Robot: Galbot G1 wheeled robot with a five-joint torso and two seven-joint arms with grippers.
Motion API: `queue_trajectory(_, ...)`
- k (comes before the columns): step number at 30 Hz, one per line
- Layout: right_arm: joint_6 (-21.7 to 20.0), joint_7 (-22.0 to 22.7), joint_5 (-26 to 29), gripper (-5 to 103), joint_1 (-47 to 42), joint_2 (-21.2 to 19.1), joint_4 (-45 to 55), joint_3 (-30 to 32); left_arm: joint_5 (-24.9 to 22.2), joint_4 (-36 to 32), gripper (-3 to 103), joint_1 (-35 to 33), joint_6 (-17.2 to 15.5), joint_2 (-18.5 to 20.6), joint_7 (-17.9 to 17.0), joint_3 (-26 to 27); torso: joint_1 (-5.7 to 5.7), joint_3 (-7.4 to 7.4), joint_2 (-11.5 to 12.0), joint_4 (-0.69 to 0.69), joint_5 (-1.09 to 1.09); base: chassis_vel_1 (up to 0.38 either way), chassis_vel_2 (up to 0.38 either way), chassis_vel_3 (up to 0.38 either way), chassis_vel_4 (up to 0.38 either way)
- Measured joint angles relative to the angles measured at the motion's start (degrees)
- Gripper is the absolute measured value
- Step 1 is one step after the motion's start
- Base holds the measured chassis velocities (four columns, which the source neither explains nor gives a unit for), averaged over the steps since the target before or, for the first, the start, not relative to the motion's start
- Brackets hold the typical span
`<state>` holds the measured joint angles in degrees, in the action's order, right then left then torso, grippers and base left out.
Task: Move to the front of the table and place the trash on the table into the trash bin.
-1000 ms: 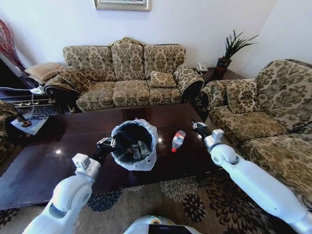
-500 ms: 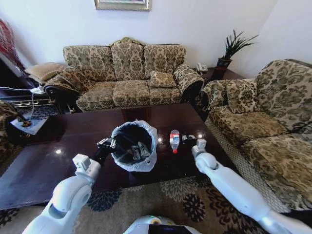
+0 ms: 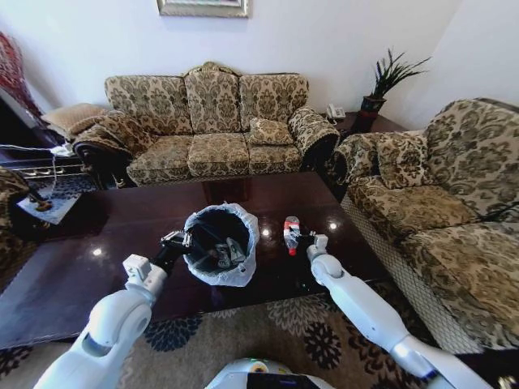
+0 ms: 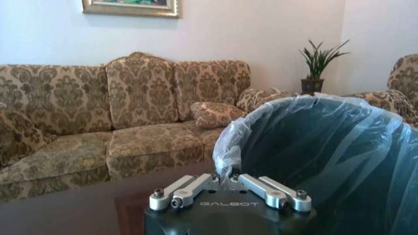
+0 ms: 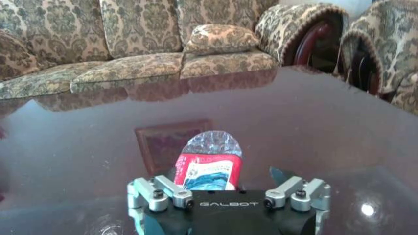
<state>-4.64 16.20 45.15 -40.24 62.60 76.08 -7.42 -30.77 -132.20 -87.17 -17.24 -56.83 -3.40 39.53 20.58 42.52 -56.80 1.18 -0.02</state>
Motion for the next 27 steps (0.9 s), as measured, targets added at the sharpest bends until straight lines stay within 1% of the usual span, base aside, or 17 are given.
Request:
queue_trajectory(1, 0.00, -0.17, 0.50, 99, 0.35, 0.50, -0.78, 0.00, -0.09, 0.21, 3, 0.07, 0.03, 0.13, 0.07, -0.03, 0.00, 0.00, 0.00, 0.00, 0.00, 0.000, 0.000, 0.000, 0.000)
queue_trajectory(5, 0.20, -1.22, 1.36, 100, 1.40, 1.83, -3.12, -0.02, -0.26, 0.62, 3, 0.11, 0.20, 0.41, 0.22, -0.02, 0.00, 0.00, 0.00, 0.01, 0.00, 0.000, 0.000, 0.000, 0.000)
queue_trajectory(10, 0.27, -1.93, 1.66, 100, 2.36, 3.15, -5.42, -0.11, -0.44, 1.04, 3, 0.12, 0.55, 0.58, 0.32, 0.10, 0.00, 0.00, 0.00, 0.01, 0.00, 0.000, 0.000, 0.000, 0.000)
queue_trajectory(11, 0.27, -1.94, 1.66, 102, 2.49, 3.54, -6.07, -0.12, -0.45, 1.17, 3, 0.12, 0.70, 0.59, 0.35, 0.12, 0.00, 0.00, 0.00, 0.01, 0.01, 0.000, 0.000, 0.000, 0.000)
queue_trajectory(13, 0.35, -1.94, 1.57, 99, 2.63, 4.03, -6.84, -0.14, -0.49, 1.29, 3, 0.12, 0.80, 0.63, 0.39, 0.15, 0.00, 0.00, 0.00, 0.01, 0.01, 0.000, 0.000, 0.000, 0.000)
queue_trajectory(14, 0.45, -2.09, 1.40, 95, 2.67, 4.19, -7.19, -0.18, -0.52, 1.40, 3, 0.12, 0.89, 0.69, 0.44, 0.16, 0.00, 0.00, 0.00, 0.01, 0.00, 0.000, 0.000, 0.000, 0.000)
queue_trajectory(16, 0.54, -2.30, 1.19, 95, 2.72, 4.31, -7.45, -0.22, -0.53, 1.49, 3, 0.15, 0.94, 0.76, 0.46, 0.16, 0.00, -0.01, 0.00, 0.00, 0.00, 0.000, 0.000, 0.000, 0.000)
queue_trajectory(19, 0.87, -2.96, 0.73, 82, 2.93, 4.70, -8.15, -0.32, -0.54, 1.85, 3, 0.33, 1.15, 0.89, 0.54, 0.17, 0.00, -0.01, -0.01, 0.01, 0.01, 0.000, 0.000, 0.000, 0.000)
queue_trajectory(21, 1.00, -3.20, 0.62, 82, 2.97, 4.80, -8.36, -0.31, -0.54, 1.90, 3, 0.40, 1.23, 0.90, 0.54, 0.17, 0.00, -0.01, -0.01, 0.01, 0.02, 0.000, 0.000, 0.000, 0.000)
queue_trajectory(23, 1.37, -3.78, 0.21, 71, 2.98, 4.93, -8.74, -0.25, -0.54, 1.91, 3, 0.50, 1.30, 0.85, 0.55, 0.12, 0.00, -0.01, -0.01, 0.00, 0.00, 0.000, 0.000, 0.000, 0.000)
queue_trajectory(25, 1.64, -4.34, -0.14, 65, 2.81, 4.96, -8.84, -0.14, -0.54, 1.91, 3, 0.51, 1.31, 0.80, 0.58, 0.03, -0.01, -0.02, -0.01, -0.01, 0.00, 0.000, 0.000, 0.000, 0.000)
queue_trajectory(26, 1.64, -4.34, -0.14, 65, 2.81, 4.96, -8.84, -0.14, -0.54, 1.91, 3, 0.51, 1.31, 0.80, 0.58, 0.03, -0.01, -0.02, -0.01, -0.01, 0.00, 0.000, 0.000, 0.000, 0.000)
queue_trajectory(27, 1.71, -4.42, -0.19, 61, 2.68, 4.95, -8.78, -0.05, -0.54, 1.91, 3, 0.51, 1.31, 0.79, 0.59, 0.02, -0.01, -0.02, -0.01, 0.00, 0.00, 0.000, 0.000, 0.000, 0.000)
